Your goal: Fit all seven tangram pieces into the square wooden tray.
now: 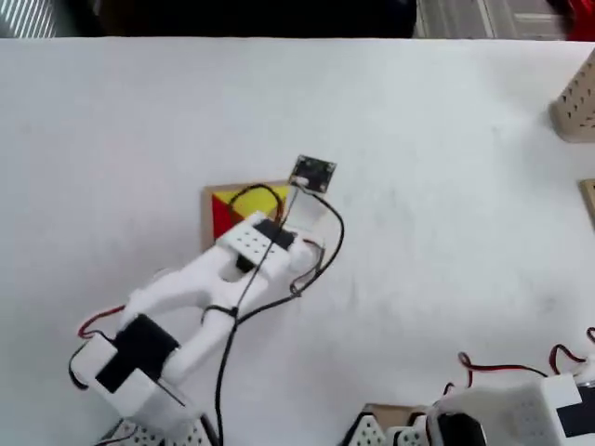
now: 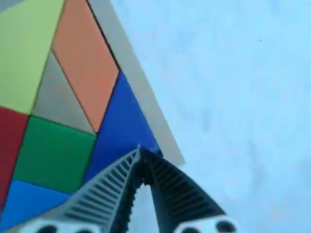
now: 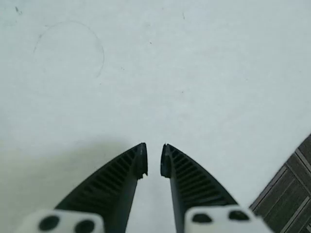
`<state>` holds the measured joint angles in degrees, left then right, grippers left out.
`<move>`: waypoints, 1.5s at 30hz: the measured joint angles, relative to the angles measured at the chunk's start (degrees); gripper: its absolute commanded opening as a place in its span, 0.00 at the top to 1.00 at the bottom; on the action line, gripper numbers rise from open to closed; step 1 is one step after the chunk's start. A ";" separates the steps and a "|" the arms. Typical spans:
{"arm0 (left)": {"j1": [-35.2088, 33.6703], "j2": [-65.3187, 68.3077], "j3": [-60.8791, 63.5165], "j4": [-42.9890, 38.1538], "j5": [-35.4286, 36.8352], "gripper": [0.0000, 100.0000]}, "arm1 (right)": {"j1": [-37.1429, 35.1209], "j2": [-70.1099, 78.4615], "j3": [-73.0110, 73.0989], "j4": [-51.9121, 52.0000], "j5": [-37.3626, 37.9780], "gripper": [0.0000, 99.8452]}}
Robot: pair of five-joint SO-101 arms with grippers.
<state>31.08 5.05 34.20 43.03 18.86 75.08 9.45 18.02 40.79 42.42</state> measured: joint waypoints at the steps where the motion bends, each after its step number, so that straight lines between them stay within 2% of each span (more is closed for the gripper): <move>1: 0.00 0.18 -0.35 0.00 0.00 0.98 | 0.00 0.00 0.00 0.00 0.00 0.94; 6: -0.09 -2.20 -0.62 2.55 0.00 0.98 | 0.00 0.00 0.00 0.00 0.00 0.94; 12: -0.09 -17.41 0.26 10.99 0.00 0.98 | -0.79 0.00 0.00 2.11 0.00 0.94; 18: -3.08 -34.90 10.55 12.66 -4.40 0.98 | -6.42 -1.93 0.00 13.63 0.00 0.96; 23: -11.78 -48.79 19.96 13.10 -5.98 0.98 | -14.68 -9.05 0.97 27.25 0.00 0.97; 28: -23.56 -61.01 29.98 13.10 -13.10 0.98 | -25.67 -20.22 8.88 34.64 -1.05 0.97; 35: -38.86 -76.92 41.49 14.24 -18.55 0.98 | -44.48 -41.67 26.37 34.64 -7.03 0.95; 40: -43.16 -86.51 46.68 18.46 -20.40 0.98 | -61.01 -54.15 40.00 27.43 -12.48 0.92; 45: -45.01 -94.24 54.24 18.73 -23.30 0.98 | -77.98 -60.31 52.84 21.19 -19.34 0.92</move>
<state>-13.93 -89.19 88.44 61.76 -4.44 -2.90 -50.86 70.86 61.98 23.08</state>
